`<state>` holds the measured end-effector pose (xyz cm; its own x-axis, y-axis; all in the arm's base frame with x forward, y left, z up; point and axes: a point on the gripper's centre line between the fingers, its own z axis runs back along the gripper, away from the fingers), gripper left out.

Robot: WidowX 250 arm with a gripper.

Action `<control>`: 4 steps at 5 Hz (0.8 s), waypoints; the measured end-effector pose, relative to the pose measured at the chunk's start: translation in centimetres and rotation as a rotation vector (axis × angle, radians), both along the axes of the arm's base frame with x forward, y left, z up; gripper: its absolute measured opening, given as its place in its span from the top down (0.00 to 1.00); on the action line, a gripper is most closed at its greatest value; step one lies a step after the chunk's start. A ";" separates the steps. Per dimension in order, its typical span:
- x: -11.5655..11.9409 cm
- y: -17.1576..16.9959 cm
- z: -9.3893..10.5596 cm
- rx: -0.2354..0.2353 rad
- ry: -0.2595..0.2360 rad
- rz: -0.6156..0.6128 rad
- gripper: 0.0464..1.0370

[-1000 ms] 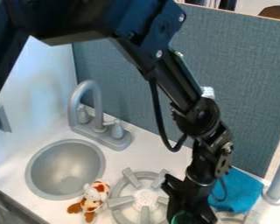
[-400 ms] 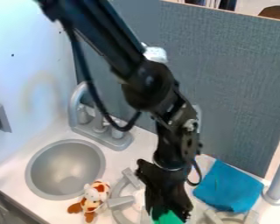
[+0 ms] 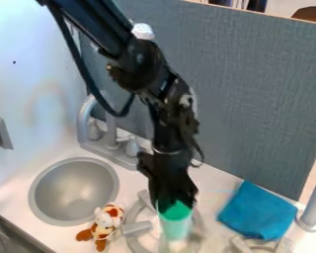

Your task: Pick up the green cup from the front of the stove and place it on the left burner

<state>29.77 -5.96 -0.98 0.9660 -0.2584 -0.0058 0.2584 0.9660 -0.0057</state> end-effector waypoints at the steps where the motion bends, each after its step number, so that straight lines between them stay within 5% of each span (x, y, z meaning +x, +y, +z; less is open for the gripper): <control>1: 1.5 2.0 -0.7 -0.004 0.024 0.052 0.94; 4: 2.5 3.3 -3.6 0.038 0.119 0.083 0.94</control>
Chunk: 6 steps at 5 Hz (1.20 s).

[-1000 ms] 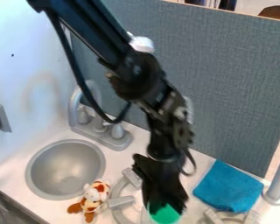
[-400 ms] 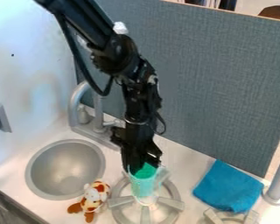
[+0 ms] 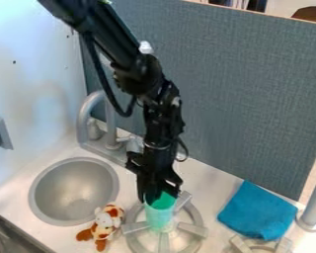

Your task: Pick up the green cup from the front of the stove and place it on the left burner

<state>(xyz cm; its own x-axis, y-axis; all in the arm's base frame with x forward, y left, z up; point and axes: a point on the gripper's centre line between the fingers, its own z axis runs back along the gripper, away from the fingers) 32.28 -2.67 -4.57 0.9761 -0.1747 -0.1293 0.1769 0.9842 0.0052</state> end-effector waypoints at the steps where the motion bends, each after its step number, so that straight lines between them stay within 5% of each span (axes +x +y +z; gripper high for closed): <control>1: 0.6 -0.3 -0.3 -0.014 0.000 -0.004 0.95; 4: 1.0 -0.4 -1.5 -0.083 -0.019 -0.009 0.91; 5: 0.2 -0.2 -1.9 -0.080 0.005 0.010 0.70; 6: -0.5 -0.2 0.2 -0.086 -0.051 0.029 0.40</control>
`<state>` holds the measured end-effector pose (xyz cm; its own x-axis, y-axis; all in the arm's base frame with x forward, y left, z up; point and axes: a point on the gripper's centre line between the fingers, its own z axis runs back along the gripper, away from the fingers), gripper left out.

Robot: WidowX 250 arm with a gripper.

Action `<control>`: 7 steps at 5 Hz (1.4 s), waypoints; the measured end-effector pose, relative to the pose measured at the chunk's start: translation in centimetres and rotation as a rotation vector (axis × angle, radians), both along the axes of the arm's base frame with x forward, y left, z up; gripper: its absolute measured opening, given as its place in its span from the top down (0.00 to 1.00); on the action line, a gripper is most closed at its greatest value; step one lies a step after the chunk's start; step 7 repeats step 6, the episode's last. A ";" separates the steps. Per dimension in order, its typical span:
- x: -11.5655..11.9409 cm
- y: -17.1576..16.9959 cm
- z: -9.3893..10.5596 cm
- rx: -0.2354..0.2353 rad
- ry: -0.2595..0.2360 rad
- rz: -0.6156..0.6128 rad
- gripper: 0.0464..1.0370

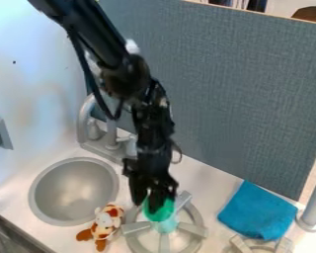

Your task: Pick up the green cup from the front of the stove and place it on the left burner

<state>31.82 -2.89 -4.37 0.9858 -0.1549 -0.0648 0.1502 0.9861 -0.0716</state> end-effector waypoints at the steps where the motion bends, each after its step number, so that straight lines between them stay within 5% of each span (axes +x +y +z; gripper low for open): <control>1: -0.2 -0.4 3.5 -0.031 -0.119 0.024 0.10; 2: -0.6 0.0 5.1 -0.055 -0.167 0.056 0.03; 3: -1.6 1.1 5.8 0.002 -0.148 0.089 0.03; 5: -6.1 4.9 4.1 0.107 0.000 0.158 0.04; 7: -6.6 6.3 3.9 0.114 0.005 0.173 0.04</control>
